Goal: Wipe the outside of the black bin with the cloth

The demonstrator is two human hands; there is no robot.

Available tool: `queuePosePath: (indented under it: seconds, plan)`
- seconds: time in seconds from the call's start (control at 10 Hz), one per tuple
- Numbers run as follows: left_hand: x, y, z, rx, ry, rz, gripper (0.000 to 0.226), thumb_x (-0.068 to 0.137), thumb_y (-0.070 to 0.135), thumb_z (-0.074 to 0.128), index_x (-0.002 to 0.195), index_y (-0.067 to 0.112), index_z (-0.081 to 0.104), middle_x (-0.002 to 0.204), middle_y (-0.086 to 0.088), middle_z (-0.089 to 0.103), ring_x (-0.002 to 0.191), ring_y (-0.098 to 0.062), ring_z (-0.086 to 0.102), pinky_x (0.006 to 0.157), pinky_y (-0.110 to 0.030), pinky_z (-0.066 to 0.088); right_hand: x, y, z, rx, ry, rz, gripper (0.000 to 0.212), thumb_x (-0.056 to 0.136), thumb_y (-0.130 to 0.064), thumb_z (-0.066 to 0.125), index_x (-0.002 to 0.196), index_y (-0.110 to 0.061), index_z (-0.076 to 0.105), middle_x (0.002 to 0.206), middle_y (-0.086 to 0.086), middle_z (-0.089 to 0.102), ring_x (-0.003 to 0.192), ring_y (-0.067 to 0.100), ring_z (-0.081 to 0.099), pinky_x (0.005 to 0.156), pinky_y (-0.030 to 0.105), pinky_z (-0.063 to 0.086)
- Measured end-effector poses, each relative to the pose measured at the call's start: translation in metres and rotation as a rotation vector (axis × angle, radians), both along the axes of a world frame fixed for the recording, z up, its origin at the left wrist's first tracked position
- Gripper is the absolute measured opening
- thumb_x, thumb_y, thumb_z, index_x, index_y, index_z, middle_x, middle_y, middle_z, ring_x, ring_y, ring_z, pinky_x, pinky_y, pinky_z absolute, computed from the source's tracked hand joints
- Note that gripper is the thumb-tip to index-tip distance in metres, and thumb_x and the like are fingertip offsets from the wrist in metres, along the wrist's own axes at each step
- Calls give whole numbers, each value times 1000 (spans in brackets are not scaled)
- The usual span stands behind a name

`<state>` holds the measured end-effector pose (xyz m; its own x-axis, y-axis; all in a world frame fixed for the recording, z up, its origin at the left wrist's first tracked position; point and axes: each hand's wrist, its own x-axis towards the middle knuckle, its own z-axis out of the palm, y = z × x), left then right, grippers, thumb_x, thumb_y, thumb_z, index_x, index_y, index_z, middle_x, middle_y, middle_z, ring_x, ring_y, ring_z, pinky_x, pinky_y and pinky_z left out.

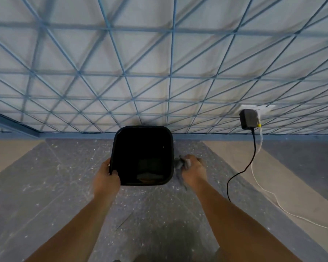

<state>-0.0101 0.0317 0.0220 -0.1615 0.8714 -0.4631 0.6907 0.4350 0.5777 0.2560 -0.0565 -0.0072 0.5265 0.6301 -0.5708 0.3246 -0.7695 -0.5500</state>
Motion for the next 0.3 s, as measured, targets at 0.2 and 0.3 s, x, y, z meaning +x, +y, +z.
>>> queuePosePath:
  seconds: [0.2,0.3]
  plan:
    - [6,4,-9,-51,-55,56,58,104,8,50,157,29,44,133,-11,68,105,-32,67,90,-53,60,-1,1,1,-104,4,98,58,93,-24,63,148,-30,48,149,11,41,130,39,54,109,45,47]
    - [14,0,7,-138,-11,52,69,105,23,57,166,25,24,155,-17,50,127,-42,59,99,-54,55,1,-3,23,-91,4,121,60,95,-25,60,152,-32,43,157,12,36,141,39,45,111,48,46]
